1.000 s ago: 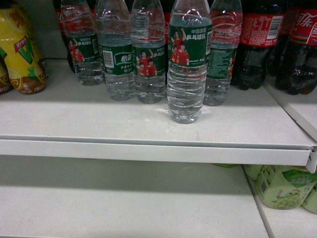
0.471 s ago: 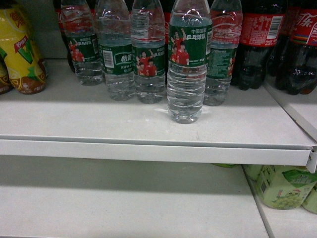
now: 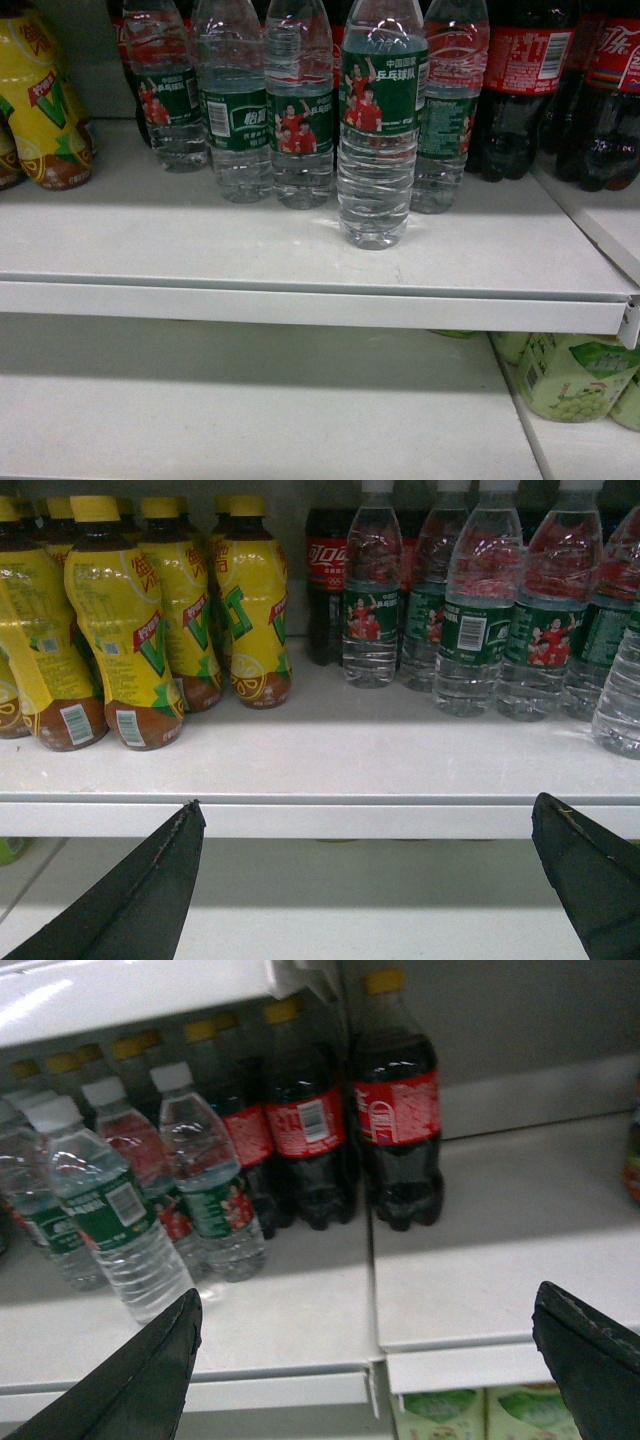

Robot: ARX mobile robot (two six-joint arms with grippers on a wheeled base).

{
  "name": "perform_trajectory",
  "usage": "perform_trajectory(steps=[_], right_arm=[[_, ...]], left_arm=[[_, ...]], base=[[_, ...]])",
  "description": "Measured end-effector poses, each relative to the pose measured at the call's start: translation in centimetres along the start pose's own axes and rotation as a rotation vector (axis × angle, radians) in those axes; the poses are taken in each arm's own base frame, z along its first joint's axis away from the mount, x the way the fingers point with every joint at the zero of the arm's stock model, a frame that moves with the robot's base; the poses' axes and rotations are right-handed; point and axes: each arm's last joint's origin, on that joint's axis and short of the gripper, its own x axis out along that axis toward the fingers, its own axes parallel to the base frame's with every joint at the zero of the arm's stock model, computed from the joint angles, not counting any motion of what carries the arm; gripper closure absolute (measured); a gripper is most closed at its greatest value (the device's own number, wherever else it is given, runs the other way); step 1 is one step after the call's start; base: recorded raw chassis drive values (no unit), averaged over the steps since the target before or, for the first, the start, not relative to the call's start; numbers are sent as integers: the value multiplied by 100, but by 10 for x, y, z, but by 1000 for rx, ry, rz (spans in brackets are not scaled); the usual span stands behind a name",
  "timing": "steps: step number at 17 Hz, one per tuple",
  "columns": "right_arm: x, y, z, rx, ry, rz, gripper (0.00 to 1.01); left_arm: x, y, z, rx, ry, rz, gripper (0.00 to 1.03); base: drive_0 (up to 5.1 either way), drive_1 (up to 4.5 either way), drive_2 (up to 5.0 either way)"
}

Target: Move water from second to third shelf

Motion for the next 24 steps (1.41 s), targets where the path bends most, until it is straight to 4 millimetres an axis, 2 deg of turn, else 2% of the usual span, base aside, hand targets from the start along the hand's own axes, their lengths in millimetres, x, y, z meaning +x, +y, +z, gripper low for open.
perform_trajectory(steps=[4,5,8,10,11,15,18,21,24], right_arm=[[54,23,27,-17,11,124,3],[65,35,21,-34,27,166,3],[96,64,-18,-80,134,241,3],[118,82,-34,-94,179,279,3],[135,101,-47,-104,214,329,3],[158,134,-61,-126,244,403,3],[169,144,-58,-125,232,406,3],[182,152,-66,-134,240,368,3],[198,158,-64,-133,217,332,3]], left_arm=[[0,0,0,0,0,0,5],[0,0,0,0,0,0,5],[0,0,0,0,0,0,5],[0,0,0,0,0,0,5],[0,0,0,0,0,0,5],[0,0,0,0,0,0,5],[0,0,0,0,0,0,5],[0,0,0,0,0,0,5],[0,0,0,0,0,0,5]], base=[[0,0,0],[0,0,0],[0,0,0],[0,0,0],[0,0,0],[0,0,0],[0,0,0],[0,0,0],[0,0,0]])
